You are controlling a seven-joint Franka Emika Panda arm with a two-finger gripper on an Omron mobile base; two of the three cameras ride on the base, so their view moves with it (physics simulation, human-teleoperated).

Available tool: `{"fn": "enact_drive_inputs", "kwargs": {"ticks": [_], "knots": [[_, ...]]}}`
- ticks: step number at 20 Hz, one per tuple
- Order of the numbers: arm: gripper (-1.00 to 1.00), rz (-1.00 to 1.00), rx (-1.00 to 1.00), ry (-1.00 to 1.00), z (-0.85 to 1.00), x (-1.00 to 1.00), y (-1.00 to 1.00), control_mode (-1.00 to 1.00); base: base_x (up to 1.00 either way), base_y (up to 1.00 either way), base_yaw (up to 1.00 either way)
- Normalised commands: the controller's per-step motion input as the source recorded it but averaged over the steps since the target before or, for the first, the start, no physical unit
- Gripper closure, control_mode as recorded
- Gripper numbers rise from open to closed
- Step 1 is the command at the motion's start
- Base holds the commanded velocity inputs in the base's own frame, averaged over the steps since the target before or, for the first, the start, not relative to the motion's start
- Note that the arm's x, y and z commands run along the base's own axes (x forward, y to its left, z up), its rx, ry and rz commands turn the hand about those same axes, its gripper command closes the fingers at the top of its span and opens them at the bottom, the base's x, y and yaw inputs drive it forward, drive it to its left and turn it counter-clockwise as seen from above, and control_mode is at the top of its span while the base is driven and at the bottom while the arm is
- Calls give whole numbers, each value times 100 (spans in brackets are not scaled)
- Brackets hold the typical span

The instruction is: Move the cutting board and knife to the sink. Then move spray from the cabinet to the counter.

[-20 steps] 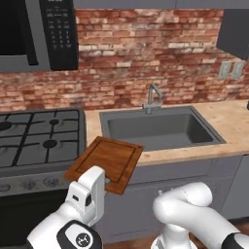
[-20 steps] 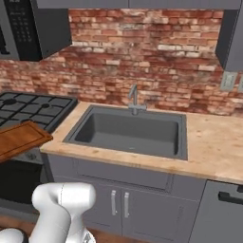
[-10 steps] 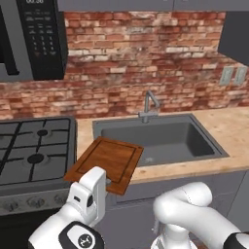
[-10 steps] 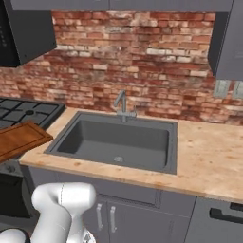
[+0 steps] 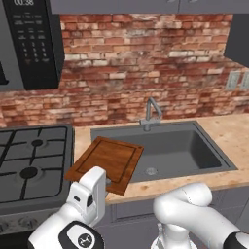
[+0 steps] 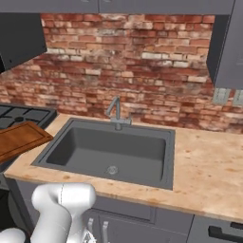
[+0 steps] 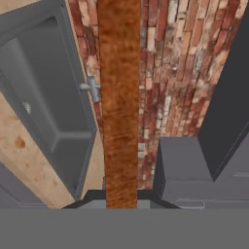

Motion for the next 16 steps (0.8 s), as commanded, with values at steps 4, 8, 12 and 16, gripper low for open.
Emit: {"fn": "enact_drive_inputs", "kwargs": {"ticks": [4, 8, 12, 16], "knots": [[100, 0, 0, 0, 0, 0, 0, 100, 32, -9, 0], [100, 0, 0, 0, 0, 0, 0, 100, 6, 0, 0], [100, 0, 0, 0, 0, 0, 0, 100, 0, 0, 0], [100, 0, 0, 0, 0, 0, 0, 100, 0, 0, 0]]}}
